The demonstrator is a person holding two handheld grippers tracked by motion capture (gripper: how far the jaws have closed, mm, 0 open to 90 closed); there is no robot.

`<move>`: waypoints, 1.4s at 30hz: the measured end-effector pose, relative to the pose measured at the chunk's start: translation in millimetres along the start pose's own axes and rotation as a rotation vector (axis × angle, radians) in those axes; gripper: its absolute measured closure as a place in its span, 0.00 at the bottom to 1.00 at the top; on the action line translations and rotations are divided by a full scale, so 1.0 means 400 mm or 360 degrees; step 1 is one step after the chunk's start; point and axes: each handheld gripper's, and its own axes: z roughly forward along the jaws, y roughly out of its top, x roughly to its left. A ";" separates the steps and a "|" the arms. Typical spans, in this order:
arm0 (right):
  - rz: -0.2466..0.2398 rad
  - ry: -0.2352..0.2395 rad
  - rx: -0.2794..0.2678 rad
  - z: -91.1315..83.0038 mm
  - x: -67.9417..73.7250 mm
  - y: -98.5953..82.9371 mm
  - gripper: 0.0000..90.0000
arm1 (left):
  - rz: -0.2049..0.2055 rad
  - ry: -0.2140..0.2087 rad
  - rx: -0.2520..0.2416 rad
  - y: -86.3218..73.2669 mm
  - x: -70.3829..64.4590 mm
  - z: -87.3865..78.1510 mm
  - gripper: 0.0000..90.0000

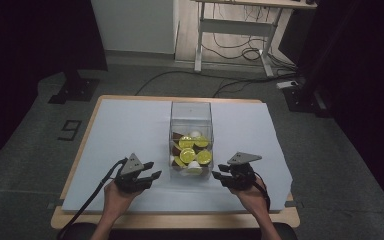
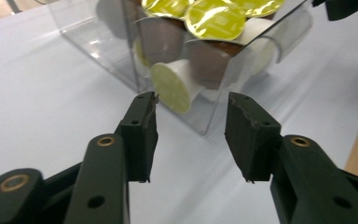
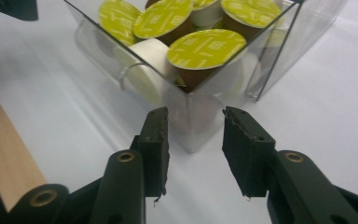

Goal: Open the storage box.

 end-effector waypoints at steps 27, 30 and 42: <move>0.0057 -0.0183 0.0115 0.018 -0.096 -0.065 0.26 | -0.0158 0.0079 0.0116 -0.084 0.093 0.015 0.15; 0.0081 -0.0209 0.0120 0.019 -0.102 -0.077 0.23 | -0.0166 0.0069 0.0148 -0.094 0.100 0.022 0.13; 0.0125 -0.0265 0.0210 0.043 -0.119 -0.119 0.15 | -0.0122 0.0123 0.0351 -0.124 0.107 0.054 0.00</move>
